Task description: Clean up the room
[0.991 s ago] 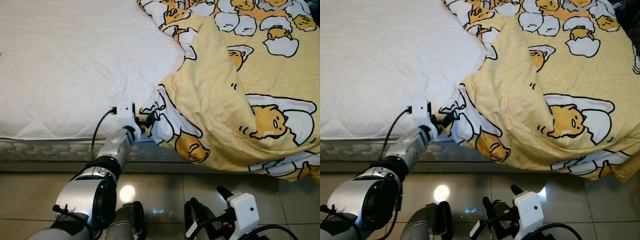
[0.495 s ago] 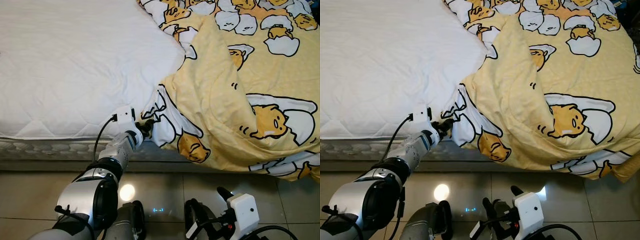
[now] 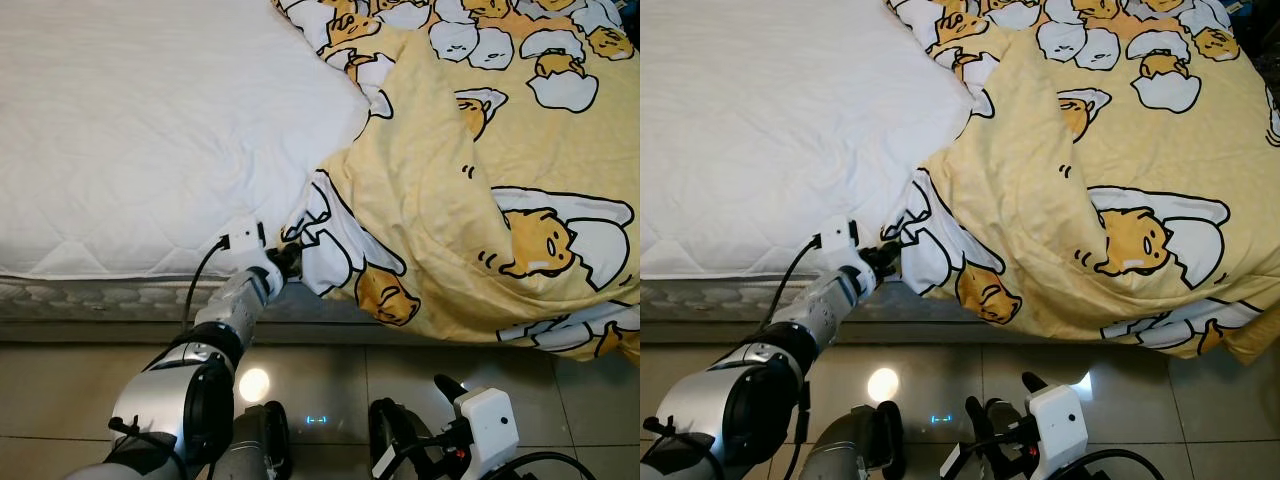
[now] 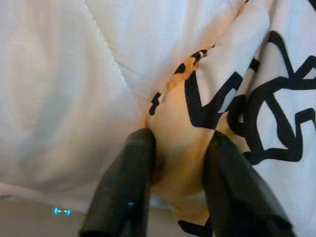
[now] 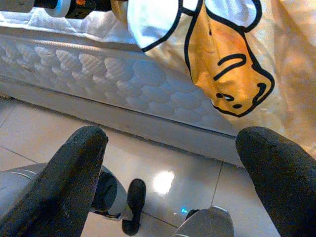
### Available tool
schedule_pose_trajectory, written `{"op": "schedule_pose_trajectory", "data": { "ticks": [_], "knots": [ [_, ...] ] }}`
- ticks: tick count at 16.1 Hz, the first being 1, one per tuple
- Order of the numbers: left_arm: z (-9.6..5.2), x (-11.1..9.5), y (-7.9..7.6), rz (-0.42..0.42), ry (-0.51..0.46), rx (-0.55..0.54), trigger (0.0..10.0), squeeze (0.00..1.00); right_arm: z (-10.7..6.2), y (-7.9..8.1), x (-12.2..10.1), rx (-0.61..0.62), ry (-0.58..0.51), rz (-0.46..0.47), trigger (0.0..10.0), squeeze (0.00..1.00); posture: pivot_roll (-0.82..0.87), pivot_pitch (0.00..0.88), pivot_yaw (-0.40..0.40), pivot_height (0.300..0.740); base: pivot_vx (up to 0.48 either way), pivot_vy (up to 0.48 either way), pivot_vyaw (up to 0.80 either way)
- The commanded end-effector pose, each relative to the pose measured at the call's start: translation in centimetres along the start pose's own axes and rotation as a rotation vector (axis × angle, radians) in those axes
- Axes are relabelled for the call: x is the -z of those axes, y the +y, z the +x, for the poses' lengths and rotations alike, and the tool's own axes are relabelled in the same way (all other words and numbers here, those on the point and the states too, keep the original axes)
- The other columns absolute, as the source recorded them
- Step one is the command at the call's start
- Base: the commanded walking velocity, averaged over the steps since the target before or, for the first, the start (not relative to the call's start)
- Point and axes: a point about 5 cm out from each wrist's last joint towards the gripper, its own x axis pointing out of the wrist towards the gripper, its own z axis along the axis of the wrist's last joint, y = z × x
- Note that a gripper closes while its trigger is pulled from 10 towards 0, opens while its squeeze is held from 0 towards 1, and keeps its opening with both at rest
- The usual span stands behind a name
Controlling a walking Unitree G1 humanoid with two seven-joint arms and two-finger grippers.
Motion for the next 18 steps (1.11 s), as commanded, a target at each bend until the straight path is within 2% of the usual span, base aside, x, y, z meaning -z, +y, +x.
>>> {"op": "schedule_pose_trajectory", "data": {
  "ticks": [1, 7, 9, 10, 12, 16, 18],
  "knots": [
    [-0.3, 0.8, 0.7, 0.023, 0.017, -0.011, 0.0, 0.00, -0.4, 0.1, 0.3, -0.004, 0.021, 0.011, 10.0, 0.00, -0.26, 0.269, 0.033, 0.710, 0.000, 0.000, 0.00],
    [-1.5, 1.3, 3.9, -0.048, 0.007, -0.138, 0.0, 0.00, -0.1, 0.0, 0.4, -0.016, 0.022, 0.007, 10.0, 0.00, -0.25, 0.259, 0.028, 0.710, 0.000, 0.000, 0.00],
    [-2.4, 2.3, 5.8, -0.092, 0.017, -0.212, 0.0, 0.00, -0.1, 0.0, 0.4, -0.017, 0.023, 0.005, 10.0, 0.00, -0.25, 0.257, 0.028, 0.710, 0.000, 0.000, 0.00],
    [-2.5, 2.4, 6.0, -0.101, 0.018, -0.223, 0.0, 0.00, -0.1, 0.0, 0.4, -0.017, 0.024, 0.005, 10.0, 0.00, -0.25, 0.257, 0.028, 0.710, 0.000, 0.000, 0.00],
    [-3.8, 4.0, 8.0, -0.178, 0.037, -0.316, 0.0, 0.00, 0.0, 0.0, 0.5, -0.024, 0.028, 0.005, 10.0, 0.00, -0.24, 0.255, 0.026, 0.710, 0.000, 0.000, 0.00],
    [-5.5, 5.9, 10.1, -0.212, 0.060, -0.472, 0.0, 0.00, 0.0, -0.1, 0.6, -0.036, 0.034, 0.003, 10.0, 0.00, -0.24, 0.254, 0.024, 0.710, 0.000, 0.000, 0.00],
    [-5.9, 6.4, 10.5, -0.206, 0.068, -0.506, 0.0, 0.00, 0.0, -0.1, 0.6, -0.038, 0.036, 0.003, 10.0, 0.00, -0.24, 0.254, 0.024, 0.710, 0.000, 0.000, 0.00]
  ]
}}
